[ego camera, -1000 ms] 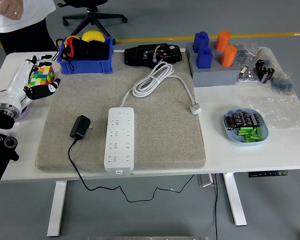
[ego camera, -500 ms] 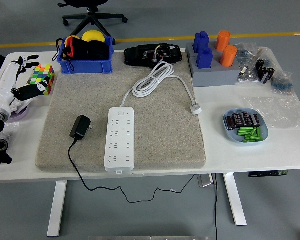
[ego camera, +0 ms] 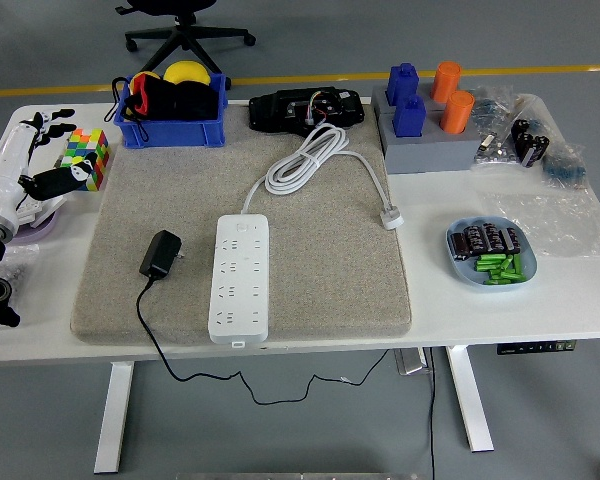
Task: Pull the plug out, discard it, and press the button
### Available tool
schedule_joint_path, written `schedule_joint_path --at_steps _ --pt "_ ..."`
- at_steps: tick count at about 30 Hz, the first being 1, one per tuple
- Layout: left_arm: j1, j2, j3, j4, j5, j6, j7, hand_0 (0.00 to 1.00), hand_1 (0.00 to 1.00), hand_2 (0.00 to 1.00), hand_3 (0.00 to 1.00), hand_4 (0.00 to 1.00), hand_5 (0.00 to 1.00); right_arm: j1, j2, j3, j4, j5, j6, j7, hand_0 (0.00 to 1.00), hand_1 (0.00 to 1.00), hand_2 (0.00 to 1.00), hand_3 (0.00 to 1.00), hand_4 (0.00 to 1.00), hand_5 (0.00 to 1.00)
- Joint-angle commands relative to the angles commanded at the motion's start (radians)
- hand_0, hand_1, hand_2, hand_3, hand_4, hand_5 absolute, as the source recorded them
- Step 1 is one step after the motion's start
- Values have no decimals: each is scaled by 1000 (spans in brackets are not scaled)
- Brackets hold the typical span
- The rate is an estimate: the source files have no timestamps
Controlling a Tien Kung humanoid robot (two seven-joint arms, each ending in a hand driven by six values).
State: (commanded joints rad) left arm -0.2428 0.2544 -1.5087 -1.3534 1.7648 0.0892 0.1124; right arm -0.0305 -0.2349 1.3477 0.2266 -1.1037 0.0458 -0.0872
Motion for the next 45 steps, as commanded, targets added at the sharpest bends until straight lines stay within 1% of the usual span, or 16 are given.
schedule_joint_path --at_steps 3,4,7,14,19,34,45 --pt "7 -1 -1 -7 -21 12 -29 809 795 767 834 698 123 -3 2 9 1 -3 0 0 733 678 660 635 745 598" --pt "11 -1 0 -9 -28 18 -41 798 772 751 830 698 125 -3 3 9 1 -2 0 0 733 678 660 635 745 598" --pt "16 -2 1 -12 -31 21 -47 798 772 751 830 698 125 -4 5 10 2 -2 1 0 733 678 660 635 745 598" --pt "21 0 -1 -16 -30 19 -44 797 764 746 829 698 125 -3 3 18 3 -4 1 0 733 678 660 635 745 598" --pt "23 1 1 -18 -27 6 -29 796 763 746 829 699 127 -3 3 19 2 -5 1 0 733 678 660 635 745 597" --pt "24 -3 9 -17 -30 0 -27 796 759 748 831 692 123 0 3 24 2 -8 1 1 733 678 660 634 745 597" --pt "24 -2 10 -18 -30 -20 -13 791 759 747 829 686 116 3 2 26 3 -6 1 0 733 678 660 634 745 596"
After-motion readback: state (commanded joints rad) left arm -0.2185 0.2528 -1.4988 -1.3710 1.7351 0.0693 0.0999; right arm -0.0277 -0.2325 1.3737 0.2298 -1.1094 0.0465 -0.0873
